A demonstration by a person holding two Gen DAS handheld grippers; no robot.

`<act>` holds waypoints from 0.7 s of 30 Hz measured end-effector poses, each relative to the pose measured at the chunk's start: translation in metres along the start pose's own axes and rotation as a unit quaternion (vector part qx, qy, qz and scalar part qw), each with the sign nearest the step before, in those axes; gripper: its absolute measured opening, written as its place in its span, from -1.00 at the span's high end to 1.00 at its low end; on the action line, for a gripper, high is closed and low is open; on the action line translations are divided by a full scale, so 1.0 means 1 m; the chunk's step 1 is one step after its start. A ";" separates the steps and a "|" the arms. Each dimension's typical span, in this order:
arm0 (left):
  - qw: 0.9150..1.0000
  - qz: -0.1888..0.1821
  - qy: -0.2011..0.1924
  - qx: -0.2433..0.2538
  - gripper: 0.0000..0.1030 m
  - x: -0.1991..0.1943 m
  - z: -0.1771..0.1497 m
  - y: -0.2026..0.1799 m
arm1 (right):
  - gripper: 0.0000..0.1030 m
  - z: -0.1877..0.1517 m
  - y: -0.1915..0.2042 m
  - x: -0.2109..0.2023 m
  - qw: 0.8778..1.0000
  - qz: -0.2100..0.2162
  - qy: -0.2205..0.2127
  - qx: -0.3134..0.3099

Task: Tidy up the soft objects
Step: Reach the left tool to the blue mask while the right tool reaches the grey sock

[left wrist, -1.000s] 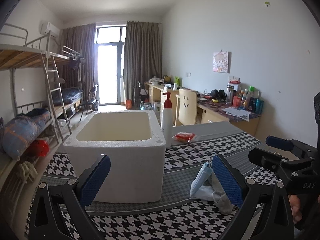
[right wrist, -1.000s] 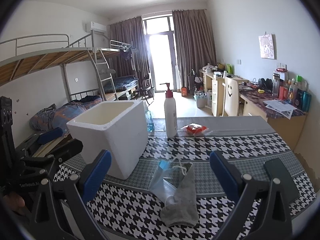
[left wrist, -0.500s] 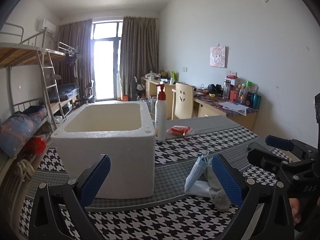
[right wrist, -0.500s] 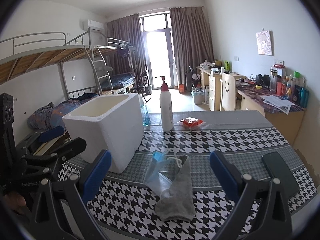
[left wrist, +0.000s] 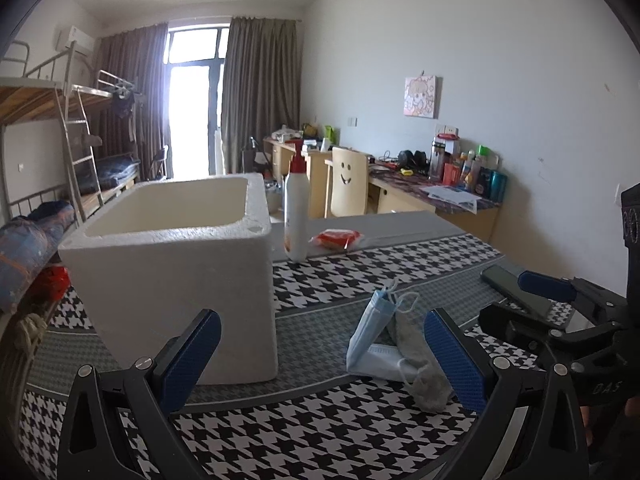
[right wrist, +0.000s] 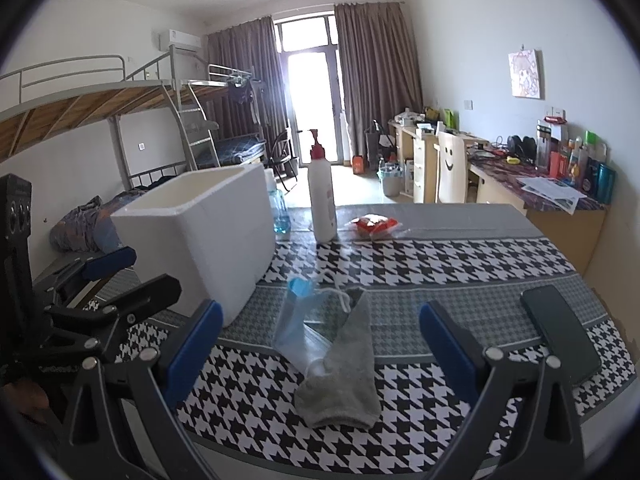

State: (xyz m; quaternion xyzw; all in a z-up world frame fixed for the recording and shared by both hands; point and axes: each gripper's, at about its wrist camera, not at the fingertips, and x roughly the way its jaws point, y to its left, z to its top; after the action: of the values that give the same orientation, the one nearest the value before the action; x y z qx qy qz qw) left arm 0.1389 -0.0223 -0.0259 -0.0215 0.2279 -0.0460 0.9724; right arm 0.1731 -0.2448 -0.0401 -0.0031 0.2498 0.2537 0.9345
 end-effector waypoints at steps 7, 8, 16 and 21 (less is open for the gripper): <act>1.000 -0.007 0.013 -0.012 -0.98 0.011 -0.007 0.000 | -0.94 -0.007 -0.006 0.008 1.000 -0.003 0.016 0.003; 1.000 -0.004 0.016 -0.011 -0.98 0.014 -0.008 -0.001 | -0.94 -0.008 -0.008 0.009 1.000 -0.003 0.018 0.006; 1.000 0.004 0.027 0.006 -0.98 0.025 -0.014 -0.010 | -0.94 -0.012 -0.016 0.017 0.999 -0.003 0.032 0.016; 0.999 -0.009 0.043 0.008 -0.98 0.035 -0.014 -0.011 | -0.94 -0.014 -0.025 0.019 0.999 -0.004 0.036 0.021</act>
State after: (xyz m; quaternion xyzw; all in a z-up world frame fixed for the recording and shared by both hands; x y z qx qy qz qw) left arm 0.1625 -0.0371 -0.0532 -0.0136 0.2686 -0.0578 0.9614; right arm 0.1925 -0.2594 -0.0641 0.0062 0.2883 0.2444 0.9258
